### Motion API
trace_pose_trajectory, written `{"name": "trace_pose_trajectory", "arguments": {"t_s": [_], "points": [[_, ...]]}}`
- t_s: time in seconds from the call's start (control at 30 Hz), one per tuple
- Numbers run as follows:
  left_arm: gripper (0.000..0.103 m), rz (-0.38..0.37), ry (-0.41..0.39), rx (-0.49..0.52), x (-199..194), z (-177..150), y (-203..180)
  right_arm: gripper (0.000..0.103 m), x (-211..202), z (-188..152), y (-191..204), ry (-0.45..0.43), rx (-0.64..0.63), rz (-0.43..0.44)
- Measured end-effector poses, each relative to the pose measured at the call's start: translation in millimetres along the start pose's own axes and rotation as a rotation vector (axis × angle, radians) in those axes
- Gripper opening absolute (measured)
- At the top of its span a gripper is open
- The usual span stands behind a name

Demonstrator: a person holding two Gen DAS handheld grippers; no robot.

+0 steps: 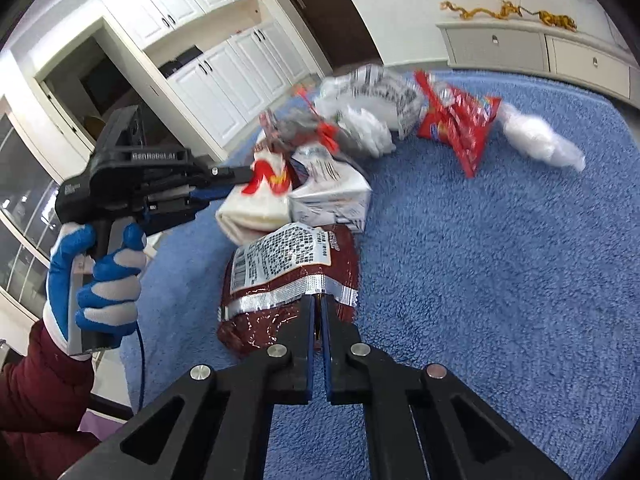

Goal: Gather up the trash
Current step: 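Grasp the white-red paper bag with the left tool while the right grasps the dark red snack bag, then carry both bags over the bin and open both tools to drop them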

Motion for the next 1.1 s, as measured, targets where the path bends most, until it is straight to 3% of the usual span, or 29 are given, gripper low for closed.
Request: {"name": "trace_pose_trajectory", "arguments": {"t_s": [0.33, 0.73, 0.93, 1.1], "points": [[0.011, -0.053, -0.044, 0.098, -43, -3, -50, 0.003, -55, 14, -5, -0.152, 0.01, -0.007], [0.011, -0.099, -0.055, 0.223, -64, -12, -121, 0.003, -132, 26, -59, -0.315, 0.104, -0.055], [0.011, -0.127, -0.033, 0.28, -54, -13, -156, 0.003, -154, 31, -95, -0.364, 0.168, -0.105], [0.011, -0.17, 0.039, 0.343, -11, -21, -204, 0.003, -175, 32, -134, -0.391, 0.243, -0.177]]}}
Point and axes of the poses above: each gripper's, at about its wrist camera, not at the fingertips, and x roughly the way its jaws point, y to its left, z to its top, the point moved 8 cm from there along x, roughly the way its jaws point, and after that the axes turned 13 degrees about -z, right-handed, at the moved point
